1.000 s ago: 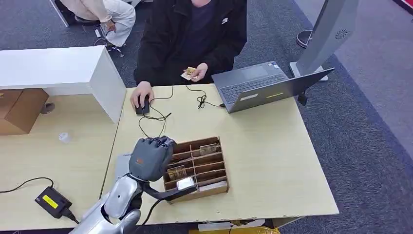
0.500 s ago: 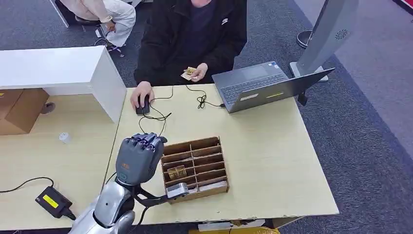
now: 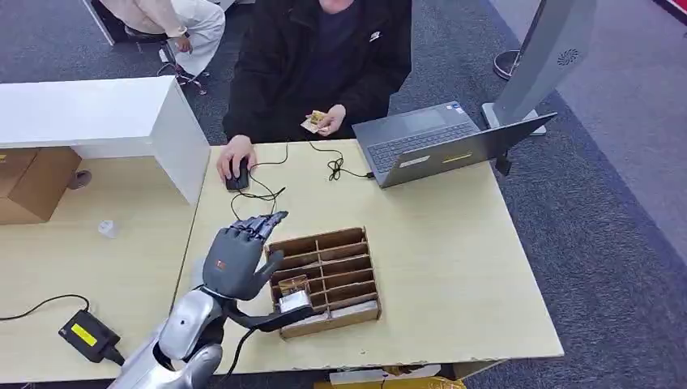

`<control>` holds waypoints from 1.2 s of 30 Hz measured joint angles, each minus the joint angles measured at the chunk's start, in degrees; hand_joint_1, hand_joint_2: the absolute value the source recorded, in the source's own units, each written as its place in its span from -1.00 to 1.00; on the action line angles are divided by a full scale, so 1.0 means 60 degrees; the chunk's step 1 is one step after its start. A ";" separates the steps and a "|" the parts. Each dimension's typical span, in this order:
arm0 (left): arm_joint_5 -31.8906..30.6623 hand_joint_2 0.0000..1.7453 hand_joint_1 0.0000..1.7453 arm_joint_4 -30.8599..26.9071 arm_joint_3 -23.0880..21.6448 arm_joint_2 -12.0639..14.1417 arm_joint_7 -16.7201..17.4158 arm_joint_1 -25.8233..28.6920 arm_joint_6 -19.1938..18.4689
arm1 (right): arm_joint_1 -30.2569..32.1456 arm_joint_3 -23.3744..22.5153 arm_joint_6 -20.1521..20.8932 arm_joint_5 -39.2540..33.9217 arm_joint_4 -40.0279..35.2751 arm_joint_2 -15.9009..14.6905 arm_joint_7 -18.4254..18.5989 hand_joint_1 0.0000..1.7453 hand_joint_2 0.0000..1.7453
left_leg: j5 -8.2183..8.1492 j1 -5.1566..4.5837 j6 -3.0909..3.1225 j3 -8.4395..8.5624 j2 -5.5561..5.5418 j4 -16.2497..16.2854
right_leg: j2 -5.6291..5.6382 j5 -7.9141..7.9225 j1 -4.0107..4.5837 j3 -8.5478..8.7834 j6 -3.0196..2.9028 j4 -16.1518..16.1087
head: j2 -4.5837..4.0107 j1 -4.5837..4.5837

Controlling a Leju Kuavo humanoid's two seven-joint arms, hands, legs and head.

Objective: Pass the card to the sensor for recognition and then transmit it.

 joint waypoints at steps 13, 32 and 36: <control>0.1270 1.00 -1.00 -0.0189 -0.0463 0.0273 -0.0600 -0.0083 -0.0557 | 0.0003 0.0000 0.0018 0.0040 0.0000 0.0000 -0.0018 -1.00 -1.00 | 0.0000 0.0000 0.0000 0.0001 0.0000 0.0000 | 0.0000 0.0000 0.0000 0.0002 0.0000 0.0000 | 0.0000 0.0000; 0.1518 1.00 -1.00 -0.0262 -0.0598 0.0434 -0.0732 -0.0075 -0.0787 | 0.0001 0.0000 0.0044 0.0091 0.0000 0.0000 -0.0087 -1.00 -1.00 | 0.0000 0.0000 0.0000 0.0000 0.0000 0.0000 | 0.0000 0.0000 0.0000 0.0002 0.0000 0.0000 | 0.0000 0.0000; 0.1566 1.00 -1.00 -0.0262 -0.0616 0.0514 -0.0652 -0.0100 -0.1397 | 0.0002 0.0000 0.0054 0.0095 0.0000 0.0000 -0.0105 -1.00 -1.00 | 0.0000 0.0000 0.0000 0.0002 0.0001 0.0000 | 0.0000 0.0000 0.0000 0.0002 0.0000 0.0001 | 0.0000 0.0000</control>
